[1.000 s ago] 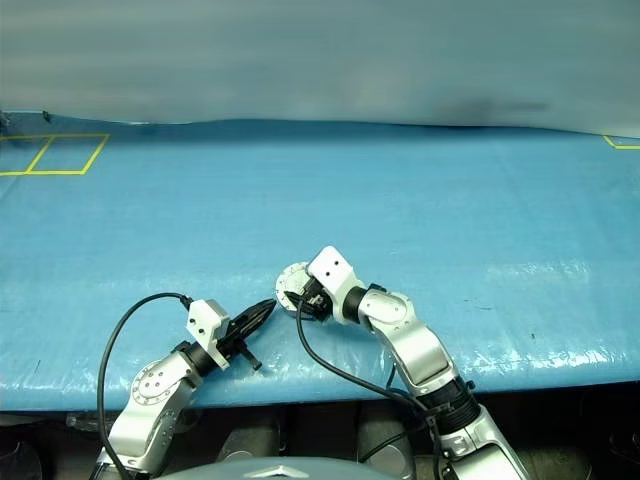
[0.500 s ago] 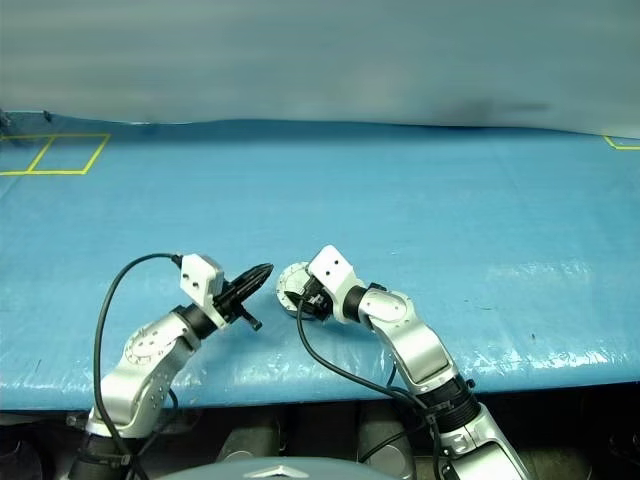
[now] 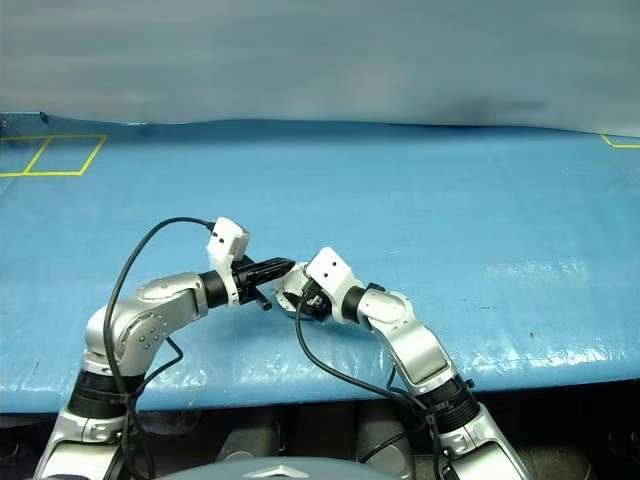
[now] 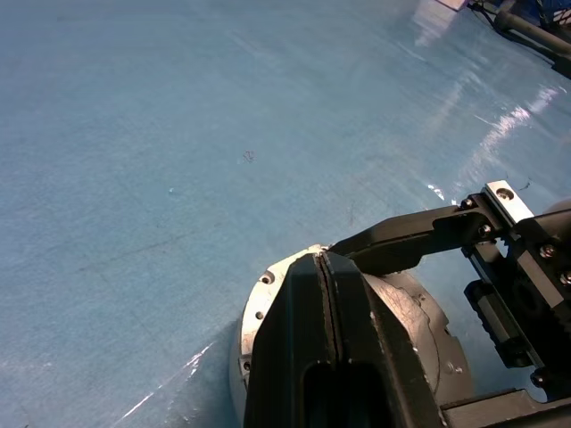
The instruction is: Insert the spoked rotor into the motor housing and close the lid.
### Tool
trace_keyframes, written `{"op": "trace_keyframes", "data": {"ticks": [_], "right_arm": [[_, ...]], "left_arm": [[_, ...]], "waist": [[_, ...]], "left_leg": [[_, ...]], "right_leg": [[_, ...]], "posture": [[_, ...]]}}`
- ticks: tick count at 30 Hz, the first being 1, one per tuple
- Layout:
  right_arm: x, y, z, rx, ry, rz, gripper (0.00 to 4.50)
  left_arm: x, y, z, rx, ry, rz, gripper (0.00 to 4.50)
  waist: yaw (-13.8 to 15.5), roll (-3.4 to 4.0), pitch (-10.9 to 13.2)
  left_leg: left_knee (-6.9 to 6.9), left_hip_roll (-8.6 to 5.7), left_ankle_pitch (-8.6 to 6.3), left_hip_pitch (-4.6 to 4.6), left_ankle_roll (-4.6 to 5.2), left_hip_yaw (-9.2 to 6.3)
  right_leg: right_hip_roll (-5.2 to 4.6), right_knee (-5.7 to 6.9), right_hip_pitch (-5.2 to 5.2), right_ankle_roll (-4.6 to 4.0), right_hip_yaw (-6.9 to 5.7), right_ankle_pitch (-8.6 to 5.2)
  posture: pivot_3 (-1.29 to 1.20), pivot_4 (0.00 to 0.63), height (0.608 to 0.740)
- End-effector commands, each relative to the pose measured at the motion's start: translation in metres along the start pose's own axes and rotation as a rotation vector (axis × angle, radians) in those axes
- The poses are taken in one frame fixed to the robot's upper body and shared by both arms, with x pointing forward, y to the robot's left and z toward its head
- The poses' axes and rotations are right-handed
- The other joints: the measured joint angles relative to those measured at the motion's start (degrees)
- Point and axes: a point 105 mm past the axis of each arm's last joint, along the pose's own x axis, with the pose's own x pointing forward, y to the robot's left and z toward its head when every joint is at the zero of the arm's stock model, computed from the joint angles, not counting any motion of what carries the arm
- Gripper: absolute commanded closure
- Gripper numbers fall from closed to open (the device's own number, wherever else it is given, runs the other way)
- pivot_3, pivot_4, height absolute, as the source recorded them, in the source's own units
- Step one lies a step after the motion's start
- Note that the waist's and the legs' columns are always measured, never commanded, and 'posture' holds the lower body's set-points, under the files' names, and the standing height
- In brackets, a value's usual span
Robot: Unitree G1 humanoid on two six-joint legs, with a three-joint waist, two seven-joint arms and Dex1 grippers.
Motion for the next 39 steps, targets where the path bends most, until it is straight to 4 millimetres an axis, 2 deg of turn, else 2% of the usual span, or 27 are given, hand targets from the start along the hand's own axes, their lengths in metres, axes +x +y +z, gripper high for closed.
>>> {"op": "trace_keyframes", "data": {"ticks": [1, 5, 11, 19, 26, 39], "right_arm": [[0.0, 0.001, -0.004, 0.003, 0.01, -0.004, 1.46], [0.0, 0.001, -0.003, 0.007, 0.008, -0.007, 1.46], [0.001, 0.001, -0.003, 0.008, 0.006, -0.002, 1.46], [0.001, 0.002, -0.003, 0.006, 0.01, 0.005, 1.46], [-0.001, 0.001, -0.004, 0.01, 0.015, -0.003, 1.46], [-0.003, 0.001, -0.006, 0.021, 0.033, 0.005, 1.46]], "left_arm": [[-0.003, 0.007, 0.005, 0.026, 0.013, 0.036, 4.5], [-0.009, 0.016, 0.0, 0.03, 0.047, 0.08, 4.5], [-0.013, 0.013, -0.008, 0.011, 0.071, 0.067, 4.5], [-0.01, 0.007, -0.015, 0.021, 0.093, 0.032, 4.5], [-0.011, 0.012, -0.008, 0.042, 0.065, 0.055, 4.5], [-0.002, 0.0, -0.022, 0.055, 0.134, -0.022, 4.5]], "waist": [[0.0, 0.0, 0.0], [0.02, 0.0, 0.0], [0.02, 0.0, 0.0], [0.09, 0.0, 0.0], [0.12, 0.0, 0.0], [0.41, -0.01, -0.01]], "left_leg": [[0.0, 0.0, 0.0, 0.0, 0.0, 0.0], [0.0, 0.0, 0.0, 0.0, 0.0, 0.0], [-0.01, 0.0, 0.0, 0.0, 0.0, 0.0], [-0.01, 0.0, 0.0, 0.0, -0.01, 0.0], [-0.01, 0.0, 0.0, 0.0, -0.01, 0.0], [-0.01, 0.0, 0.0, 0.04, -0.01, 0.0]], "right_leg": [[0.0, 0.0, 0.0, 0.0, 0.0, 0.0], [0.0, -0.01, 0.0, 0.0, 0.01, 0.0], [-0.01, -0.01, 0.0, 0.0, 0.02, 0.0], [-0.01, -0.01, 0.0, 0.0, 0.01, 0.0], [-0.01, -0.01, 0.0, -0.01, 0.01, 0.0], [-0.02, -0.01, 0.05, -0.01, 0.02, 0.0]], "posture": [[0.0, 0.15, 0.74], [0.0, 0.15, 0.74], [0.0, 0.15, 0.74], [0.0, 0.15, 0.74], [0.0, 0.15, 0.74], [0.0, 0.15, 0.74]]}}
